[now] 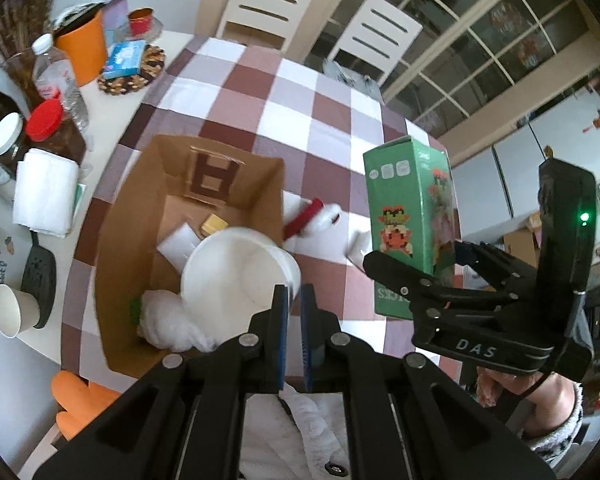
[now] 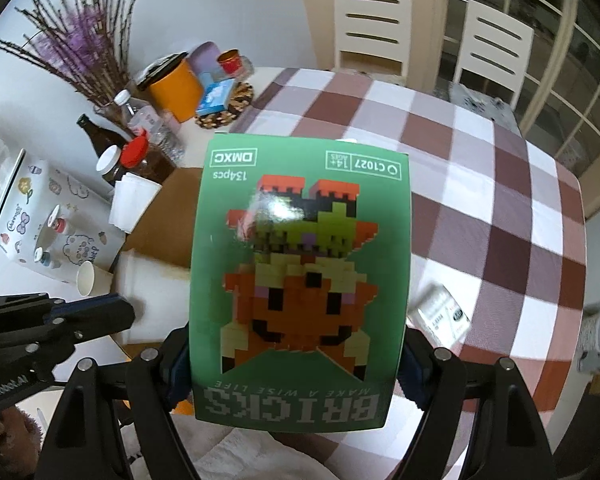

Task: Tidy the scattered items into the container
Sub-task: 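Lower the cup into the box and open the left gripper while the right holds the BRICKS box above, then lower the green BRICKS box into the cardboard box with the right gripper, then move both grippers from the box toward the plush and cotton-swab box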

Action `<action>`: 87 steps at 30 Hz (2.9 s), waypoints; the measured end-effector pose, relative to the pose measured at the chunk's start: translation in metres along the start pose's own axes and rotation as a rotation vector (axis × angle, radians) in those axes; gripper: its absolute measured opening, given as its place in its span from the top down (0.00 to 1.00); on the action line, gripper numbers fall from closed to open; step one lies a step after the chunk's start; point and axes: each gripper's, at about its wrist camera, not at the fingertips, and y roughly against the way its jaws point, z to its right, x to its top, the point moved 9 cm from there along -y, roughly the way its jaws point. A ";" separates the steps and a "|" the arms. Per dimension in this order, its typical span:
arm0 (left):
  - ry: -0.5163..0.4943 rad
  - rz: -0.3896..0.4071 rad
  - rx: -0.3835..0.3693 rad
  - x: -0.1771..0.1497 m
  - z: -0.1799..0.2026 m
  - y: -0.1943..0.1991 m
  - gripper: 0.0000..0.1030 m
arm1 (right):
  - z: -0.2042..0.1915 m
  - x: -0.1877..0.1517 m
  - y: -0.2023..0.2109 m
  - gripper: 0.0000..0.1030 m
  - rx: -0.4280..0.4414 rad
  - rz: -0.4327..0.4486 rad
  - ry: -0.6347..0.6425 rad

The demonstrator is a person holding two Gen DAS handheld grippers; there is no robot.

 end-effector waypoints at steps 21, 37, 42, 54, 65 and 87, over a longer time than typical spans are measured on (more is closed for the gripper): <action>0.142 -0.032 0.079 -0.006 -0.070 -0.011 0.94 | -0.080 0.018 -0.059 0.20 0.090 -0.125 0.208; 0.176 -0.059 0.125 -0.012 -0.089 -0.018 0.89 | -0.098 0.014 -0.092 0.20 0.051 -0.187 0.311; 0.196 -0.068 0.198 -0.012 -0.101 -0.014 0.42 | -0.097 0.020 -0.083 0.20 0.016 -0.150 0.349; 0.202 -0.066 0.243 -0.012 -0.109 0.000 0.25 | -0.092 0.029 -0.043 0.19 -0.008 -0.065 0.340; 0.226 -0.044 0.249 -0.015 -0.116 0.012 0.24 | -0.110 0.040 -0.043 0.19 -0.009 -0.032 0.424; 0.149 -0.081 0.251 -0.016 -0.090 0.000 0.24 | -0.060 0.015 -0.020 0.19 -0.031 -0.049 0.267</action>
